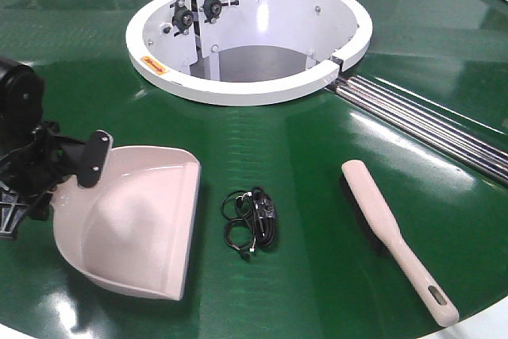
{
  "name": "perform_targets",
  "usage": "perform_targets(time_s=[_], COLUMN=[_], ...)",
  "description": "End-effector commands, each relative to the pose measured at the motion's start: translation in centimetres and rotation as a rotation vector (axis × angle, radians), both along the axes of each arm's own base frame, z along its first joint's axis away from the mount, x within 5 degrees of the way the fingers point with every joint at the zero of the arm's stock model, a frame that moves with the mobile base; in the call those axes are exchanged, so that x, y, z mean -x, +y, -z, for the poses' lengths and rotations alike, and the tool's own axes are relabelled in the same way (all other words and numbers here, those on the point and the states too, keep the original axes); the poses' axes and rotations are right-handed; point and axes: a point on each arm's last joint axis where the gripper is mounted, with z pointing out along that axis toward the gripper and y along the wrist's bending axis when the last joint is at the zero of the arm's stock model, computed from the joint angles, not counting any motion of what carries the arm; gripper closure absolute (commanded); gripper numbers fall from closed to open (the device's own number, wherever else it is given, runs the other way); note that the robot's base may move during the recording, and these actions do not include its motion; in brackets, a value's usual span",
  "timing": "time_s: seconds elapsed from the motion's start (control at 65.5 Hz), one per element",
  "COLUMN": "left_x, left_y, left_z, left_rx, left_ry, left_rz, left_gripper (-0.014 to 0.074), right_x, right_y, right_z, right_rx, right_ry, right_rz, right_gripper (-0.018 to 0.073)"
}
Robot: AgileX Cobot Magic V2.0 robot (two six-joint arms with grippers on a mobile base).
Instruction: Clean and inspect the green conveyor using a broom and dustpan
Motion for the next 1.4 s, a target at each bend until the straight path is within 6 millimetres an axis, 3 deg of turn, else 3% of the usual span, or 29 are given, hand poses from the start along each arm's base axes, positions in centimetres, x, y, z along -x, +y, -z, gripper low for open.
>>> perform_targets(time_s=[0.0,0.336,0.626,1.389], left_x=[0.2,-1.1,-1.7,-1.9], left_y=[-0.6,-2.4,-4.1,-3.7], left_z=[-2.1,-2.9,-0.7,-0.7], left_rx=[-0.003,0.041,-0.038,-0.080], left_ry=[-0.074,-0.064,-0.003,-0.032], left_rz=[-0.018,-0.053,-0.080,-0.131], left_gripper=[0.0604,0.0603,0.0603,0.0603], right_x=[0.1,0.1,0.1,0.1], right_y=[0.0,0.0,0.0,0.0], right_z=[-0.6,-0.6,-0.6,-0.6], right_rx=[0.010,0.010,0.010,0.010], right_ry=[-0.080,-0.080,-0.080,-0.080], right_rz=[-0.001,-0.001,-0.001,-0.001], right_gripper=[0.0568,0.0568,0.0568,0.0568])
